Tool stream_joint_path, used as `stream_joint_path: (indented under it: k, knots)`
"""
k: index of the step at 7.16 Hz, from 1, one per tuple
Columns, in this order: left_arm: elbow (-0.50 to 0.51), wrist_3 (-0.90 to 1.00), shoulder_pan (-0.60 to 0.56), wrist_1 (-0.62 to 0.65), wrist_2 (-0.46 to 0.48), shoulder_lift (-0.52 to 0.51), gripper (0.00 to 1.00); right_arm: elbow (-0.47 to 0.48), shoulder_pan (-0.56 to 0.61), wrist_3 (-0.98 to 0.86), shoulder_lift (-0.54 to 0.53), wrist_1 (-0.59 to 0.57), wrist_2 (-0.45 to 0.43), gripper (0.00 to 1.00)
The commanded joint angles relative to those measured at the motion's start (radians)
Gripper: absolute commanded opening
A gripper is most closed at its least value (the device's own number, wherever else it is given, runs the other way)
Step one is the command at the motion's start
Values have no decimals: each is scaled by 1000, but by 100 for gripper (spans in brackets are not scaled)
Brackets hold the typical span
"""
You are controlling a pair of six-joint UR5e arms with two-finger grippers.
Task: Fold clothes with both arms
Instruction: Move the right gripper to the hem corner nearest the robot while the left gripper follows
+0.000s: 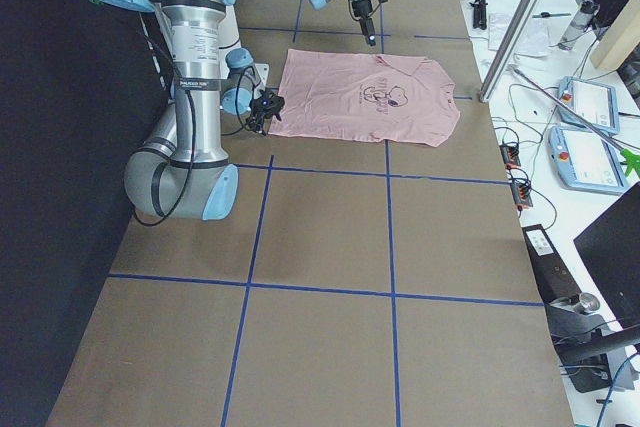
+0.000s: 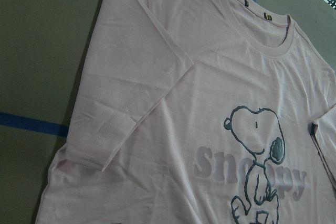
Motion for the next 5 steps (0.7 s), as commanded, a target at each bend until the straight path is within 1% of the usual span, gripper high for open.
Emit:
stream_joint_path:
  k: [1, 2, 3, 4, 5]
  knots:
    - [0, 0, 0, -2, 0, 0, 85, -1, -2, 1, 9, -54, 0, 72]
    - [0, 0, 0, -2, 0, -2, 85, -1, -3, 2, 9, -77, 0, 44]
    - [0, 0, 0, -2, 0, 0, 85, 1, -5, 4, 11, -96, -2, 20]
    - [0, 2, 0, -2, 0, 0, 85, 4, -5, 2, 11, -96, 0, 0]
    - [0, 2, 0, -2, 0, 0, 85, 10, -5, 2, 13, -96, 1, 0]
